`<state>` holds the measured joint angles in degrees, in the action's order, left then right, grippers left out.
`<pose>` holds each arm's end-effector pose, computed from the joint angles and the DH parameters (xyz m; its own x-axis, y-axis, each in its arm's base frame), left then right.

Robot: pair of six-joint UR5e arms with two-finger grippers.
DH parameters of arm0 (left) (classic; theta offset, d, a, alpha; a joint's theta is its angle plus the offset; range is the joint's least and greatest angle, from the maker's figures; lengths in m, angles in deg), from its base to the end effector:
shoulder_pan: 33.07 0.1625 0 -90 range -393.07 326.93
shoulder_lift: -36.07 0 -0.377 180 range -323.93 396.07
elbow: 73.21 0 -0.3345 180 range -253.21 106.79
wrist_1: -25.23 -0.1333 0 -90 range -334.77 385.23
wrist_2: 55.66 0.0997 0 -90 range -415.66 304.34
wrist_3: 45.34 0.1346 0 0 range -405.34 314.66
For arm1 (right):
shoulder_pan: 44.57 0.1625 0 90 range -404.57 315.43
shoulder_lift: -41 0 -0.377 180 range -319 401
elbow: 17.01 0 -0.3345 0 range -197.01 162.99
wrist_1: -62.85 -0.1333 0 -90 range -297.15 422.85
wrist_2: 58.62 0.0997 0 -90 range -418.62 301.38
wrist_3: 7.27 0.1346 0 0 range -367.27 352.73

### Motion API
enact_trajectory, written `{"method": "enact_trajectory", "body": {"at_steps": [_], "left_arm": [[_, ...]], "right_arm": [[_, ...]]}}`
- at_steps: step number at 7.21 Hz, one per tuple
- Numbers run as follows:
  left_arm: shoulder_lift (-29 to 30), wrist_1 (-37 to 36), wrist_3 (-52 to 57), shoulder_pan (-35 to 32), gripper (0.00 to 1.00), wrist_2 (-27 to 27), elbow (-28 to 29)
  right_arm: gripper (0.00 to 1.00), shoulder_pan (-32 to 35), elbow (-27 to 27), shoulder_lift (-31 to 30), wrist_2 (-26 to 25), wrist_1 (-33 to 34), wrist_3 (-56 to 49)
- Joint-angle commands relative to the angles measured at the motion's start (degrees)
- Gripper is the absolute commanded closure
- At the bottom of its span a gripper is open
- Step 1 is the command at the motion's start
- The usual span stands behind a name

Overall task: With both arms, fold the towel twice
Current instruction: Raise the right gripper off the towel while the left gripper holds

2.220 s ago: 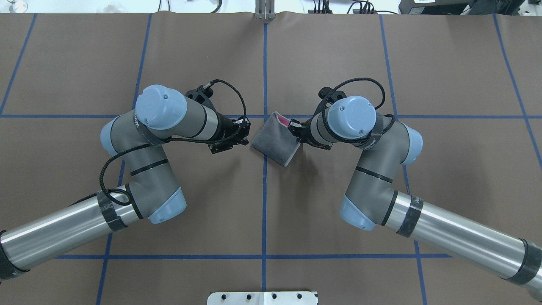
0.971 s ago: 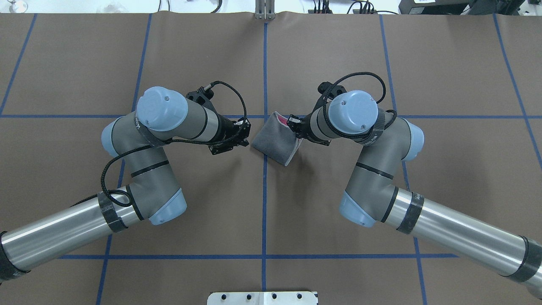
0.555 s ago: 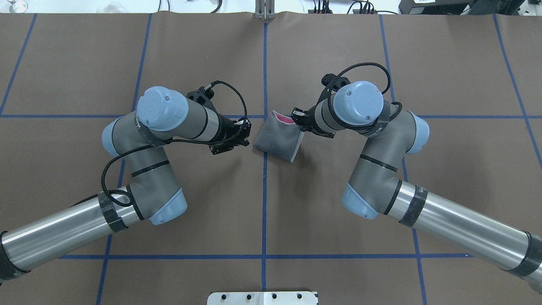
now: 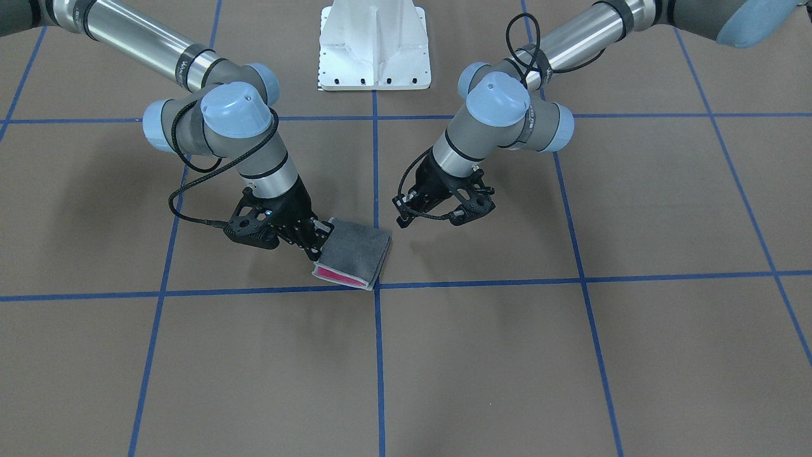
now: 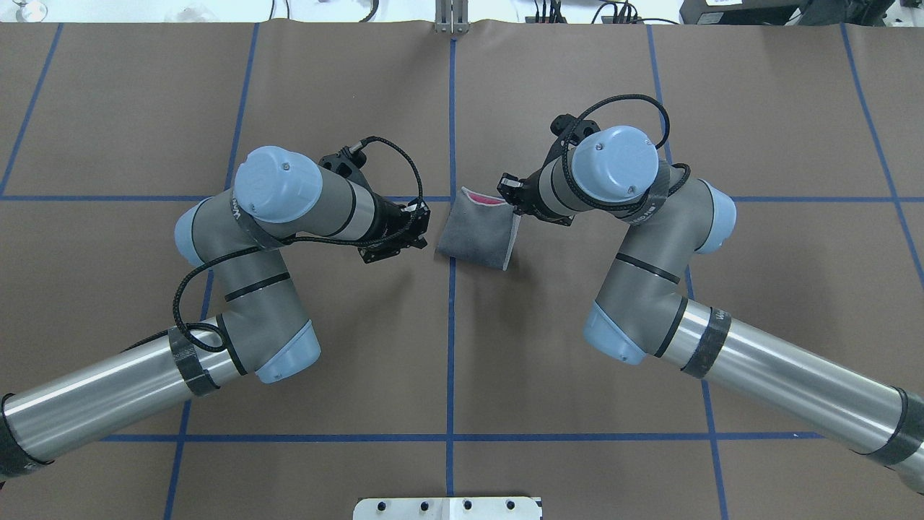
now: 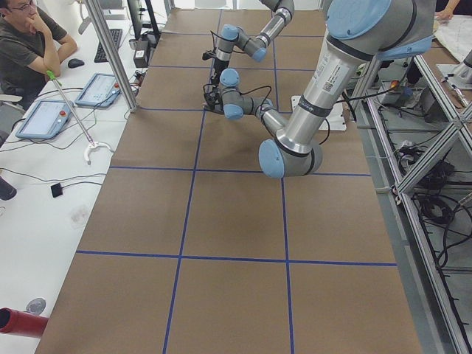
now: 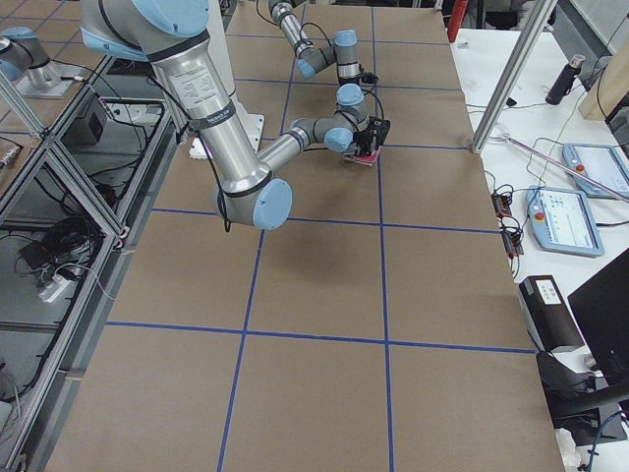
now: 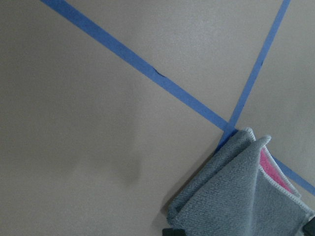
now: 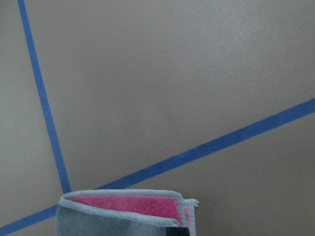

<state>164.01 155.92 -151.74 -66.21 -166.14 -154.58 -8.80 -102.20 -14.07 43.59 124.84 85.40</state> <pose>0.5190 -0.4418 0.2455 0.2079 -0.4516 -0.8677 0.3081 0.8721 -0.3801 -0.4820 -0.4764 0.2885 0.4081 0.3501 0.8431 -0.4451 0.8827 -0.1511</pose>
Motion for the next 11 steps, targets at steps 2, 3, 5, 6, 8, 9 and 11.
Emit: {"method": "enact_trajectory", "body": {"at_steps": [2,3,5,6,8,9,11], "left_arm": [[0.0,0.0,0.0,0.1,1.00,0.0,0.1],[0.0,0.0,0.0,0.2,1.00,0.1,0.1],[0.0,0.0,0.0,0.2,1.00,0.1,0.1],[0.0,-0.1,0.0,0.3,1.00,0.1,0.1],[0.0,-0.1,0.0,0.3,1.00,0.2,0.1],[0.1,-0.1,0.0,0.3,1.00,0.2,0.1],[0.2,-0.1,-0.1,0.3,1.00,0.2,0.1]], "right_arm": [[1.00,0.7,-1.3,0.8,-0.2,1.5,-0.4],[1.00,1.0,-1.3,0.8,-0.2,1.0,-0.4],[1.00,1.0,-0.5,1.0,-0.7,1.0,-0.8],[1.00,1.0,0.2,1.3,-1.0,1.0,-1.2],[1.00,1.0,4.0,3.6,-1.5,1.0,-1.3],[1.00,1.1,5.0,3.8,-1.7,1.0,-1.8],[1.00,1.4,6.3,3.8,-1.8,1.0,-2.6]]}}
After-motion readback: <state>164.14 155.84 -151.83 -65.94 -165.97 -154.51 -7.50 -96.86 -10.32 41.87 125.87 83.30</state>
